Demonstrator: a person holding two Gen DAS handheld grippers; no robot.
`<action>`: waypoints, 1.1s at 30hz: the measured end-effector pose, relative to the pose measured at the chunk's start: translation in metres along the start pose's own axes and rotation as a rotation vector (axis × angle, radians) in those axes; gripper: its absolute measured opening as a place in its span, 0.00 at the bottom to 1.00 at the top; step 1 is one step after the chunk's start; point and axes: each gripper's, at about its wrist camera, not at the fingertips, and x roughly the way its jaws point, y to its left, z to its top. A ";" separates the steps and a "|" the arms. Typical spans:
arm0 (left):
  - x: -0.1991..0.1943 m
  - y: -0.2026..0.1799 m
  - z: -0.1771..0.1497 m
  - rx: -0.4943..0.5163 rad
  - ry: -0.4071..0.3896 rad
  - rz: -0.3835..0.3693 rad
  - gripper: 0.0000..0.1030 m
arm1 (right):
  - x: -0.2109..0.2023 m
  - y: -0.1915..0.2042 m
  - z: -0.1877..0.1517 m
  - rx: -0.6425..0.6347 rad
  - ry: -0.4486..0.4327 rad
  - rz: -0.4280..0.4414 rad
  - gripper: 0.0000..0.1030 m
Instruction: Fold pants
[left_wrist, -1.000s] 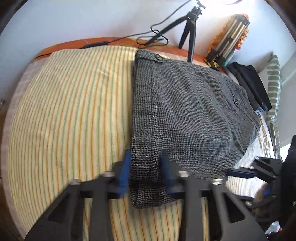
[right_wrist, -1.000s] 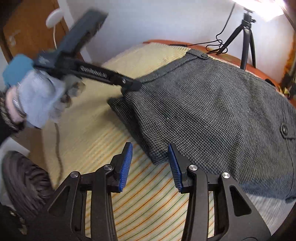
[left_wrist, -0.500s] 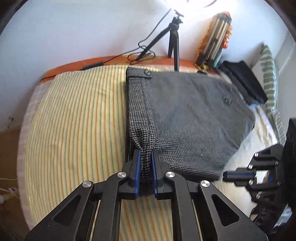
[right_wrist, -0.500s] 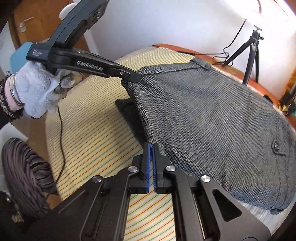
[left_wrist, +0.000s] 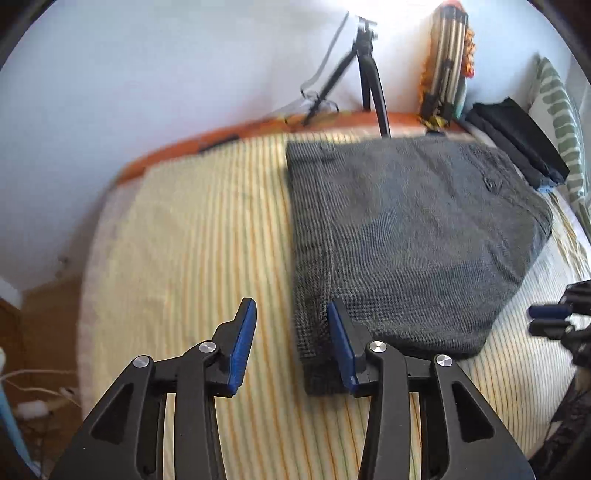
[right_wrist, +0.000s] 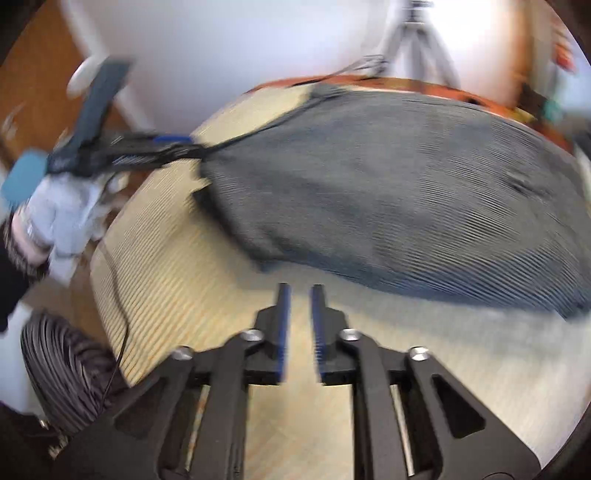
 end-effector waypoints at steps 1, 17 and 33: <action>-0.006 -0.003 0.005 0.016 -0.029 0.027 0.39 | -0.006 -0.008 -0.002 0.032 -0.014 -0.013 0.26; 0.054 -0.073 0.061 0.109 -0.051 -0.035 0.39 | -0.058 -0.175 -0.037 0.733 -0.171 -0.124 0.56; 0.055 -0.109 0.061 0.056 -0.112 -0.082 0.39 | -0.035 -0.205 -0.035 0.948 -0.339 -0.065 0.67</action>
